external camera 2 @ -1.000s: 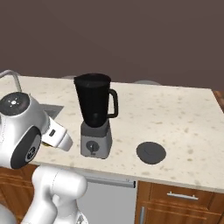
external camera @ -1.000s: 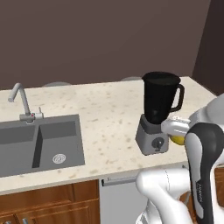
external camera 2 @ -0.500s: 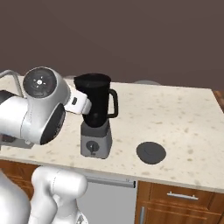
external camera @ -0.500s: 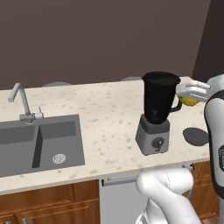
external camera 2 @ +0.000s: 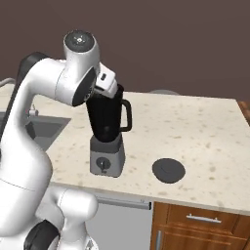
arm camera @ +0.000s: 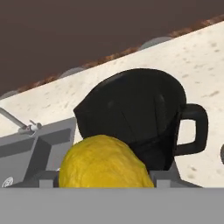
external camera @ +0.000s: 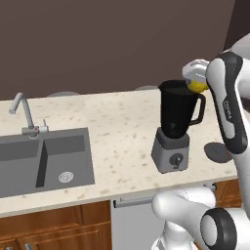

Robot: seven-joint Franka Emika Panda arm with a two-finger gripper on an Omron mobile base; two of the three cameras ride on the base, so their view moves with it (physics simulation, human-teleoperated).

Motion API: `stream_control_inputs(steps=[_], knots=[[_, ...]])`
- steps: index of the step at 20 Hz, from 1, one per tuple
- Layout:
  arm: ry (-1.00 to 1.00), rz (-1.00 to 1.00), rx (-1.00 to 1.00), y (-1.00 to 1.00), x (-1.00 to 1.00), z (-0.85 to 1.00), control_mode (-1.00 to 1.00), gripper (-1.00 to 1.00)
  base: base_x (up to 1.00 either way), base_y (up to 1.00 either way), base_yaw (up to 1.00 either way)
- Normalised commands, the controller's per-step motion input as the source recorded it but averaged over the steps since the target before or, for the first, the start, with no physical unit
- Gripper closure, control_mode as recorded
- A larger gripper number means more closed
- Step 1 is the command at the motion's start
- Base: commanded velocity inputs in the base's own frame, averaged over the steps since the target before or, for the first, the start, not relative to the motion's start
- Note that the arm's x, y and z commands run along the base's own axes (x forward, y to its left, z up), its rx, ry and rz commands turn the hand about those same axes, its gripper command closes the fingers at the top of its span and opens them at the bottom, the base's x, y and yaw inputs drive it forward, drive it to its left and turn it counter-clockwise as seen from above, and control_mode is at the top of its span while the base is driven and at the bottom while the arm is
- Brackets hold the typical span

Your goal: Grab the lemons from the fridge, place them in the blender, close the lid, and turn on the blender to create a marinade.

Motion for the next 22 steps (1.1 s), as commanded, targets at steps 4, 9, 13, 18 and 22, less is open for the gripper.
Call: stream_control_inputs(steps=[4,9,13,18,22], knots=[[0.24,0.0,0.0,0.0,1.0,0.0,-1.0,1.0,0.0,0.0,0.0],[0.22,0.0,0.0,0.0,0.89,-0.22,-1.0,1.0,0.0,0.0,0.0],[0.12,0.0,-0.02,0.0,0.41,-0.6,-1.0,1.0,0.0,0.0,0.0],[0.02,0.0,-0.05,0.0,0.13,-0.5,-1.0,1.0,0.0,0.0,0.0],[-0.01,0.0,-0.09,0.05,0.0,-0.56,-1.0,1.0,0.0,0.0,0.0]])
